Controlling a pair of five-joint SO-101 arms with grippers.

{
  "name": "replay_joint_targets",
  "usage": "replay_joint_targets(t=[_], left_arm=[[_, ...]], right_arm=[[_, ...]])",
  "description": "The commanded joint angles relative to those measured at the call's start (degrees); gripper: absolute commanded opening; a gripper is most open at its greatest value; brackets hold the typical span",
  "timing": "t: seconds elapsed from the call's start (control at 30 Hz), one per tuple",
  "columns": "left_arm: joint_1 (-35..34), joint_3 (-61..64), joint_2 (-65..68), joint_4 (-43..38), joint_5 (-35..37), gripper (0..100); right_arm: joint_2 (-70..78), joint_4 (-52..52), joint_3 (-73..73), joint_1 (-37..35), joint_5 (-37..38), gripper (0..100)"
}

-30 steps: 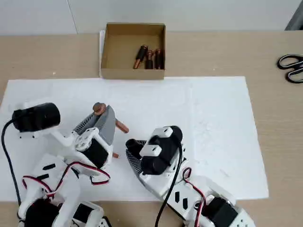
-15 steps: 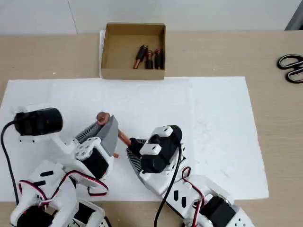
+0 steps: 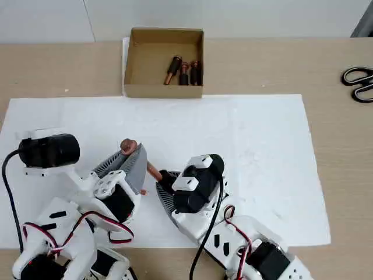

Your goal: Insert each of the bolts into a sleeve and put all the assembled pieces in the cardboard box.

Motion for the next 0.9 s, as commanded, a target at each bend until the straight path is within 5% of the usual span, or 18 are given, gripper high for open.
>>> replay_joint_targets(t=[0.0,0.87], left_arm=[[0.0,-0.84,-0.18,-0.18,-0.7,1],[-0.18,4.35,-0.35,-5.1,-3.25,1]], right_arm=[[-0.75,-1.1,-3.43,0.4,0.53,0.4],[-0.75,1.71,-4.13,0.48,0.62,0.4]])
